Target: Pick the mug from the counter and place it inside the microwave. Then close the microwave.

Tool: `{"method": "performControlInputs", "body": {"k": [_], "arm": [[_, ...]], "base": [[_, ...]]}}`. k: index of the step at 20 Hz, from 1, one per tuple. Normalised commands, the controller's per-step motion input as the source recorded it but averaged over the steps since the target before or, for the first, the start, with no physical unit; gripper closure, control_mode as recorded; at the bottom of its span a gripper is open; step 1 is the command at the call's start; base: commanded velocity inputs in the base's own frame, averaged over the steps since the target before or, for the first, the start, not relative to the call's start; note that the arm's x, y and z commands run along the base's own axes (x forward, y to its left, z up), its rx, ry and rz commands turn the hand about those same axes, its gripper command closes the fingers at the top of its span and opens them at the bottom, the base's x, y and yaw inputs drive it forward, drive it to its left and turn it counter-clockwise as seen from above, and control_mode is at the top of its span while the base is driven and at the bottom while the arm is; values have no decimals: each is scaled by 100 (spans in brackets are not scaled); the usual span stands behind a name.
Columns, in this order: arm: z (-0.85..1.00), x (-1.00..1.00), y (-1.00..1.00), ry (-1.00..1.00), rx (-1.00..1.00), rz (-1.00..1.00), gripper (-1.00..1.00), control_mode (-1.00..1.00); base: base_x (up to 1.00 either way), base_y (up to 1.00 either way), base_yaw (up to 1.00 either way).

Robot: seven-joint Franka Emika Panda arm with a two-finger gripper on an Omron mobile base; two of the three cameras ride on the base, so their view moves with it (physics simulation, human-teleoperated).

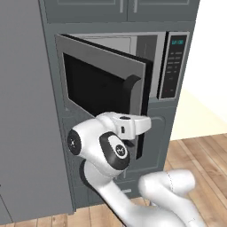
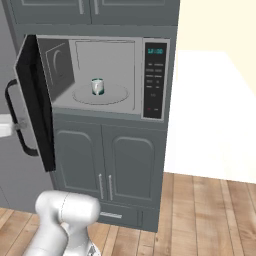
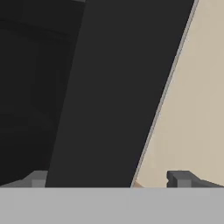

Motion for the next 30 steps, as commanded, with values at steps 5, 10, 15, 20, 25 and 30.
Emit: {"method": "performControlInputs", "body": {"k": [5,10,15,20,25,30], "arm": [[3,60,-53,21,0,7,-100,-100],[1,77,-47,27,0,4,-100,-100],[10,50,-34,22,0,3,-100,-100],[8,31,-27,7,4,5,-100,-100],[3,37,-24,0,13,6,-100,-100],[2,44,-18,-1,18,4,-100,-100]], "base": [[0,0,0],[0,0,0],[0,0,0],[0,0,0],[0,0,0],[0,0,0]]}}
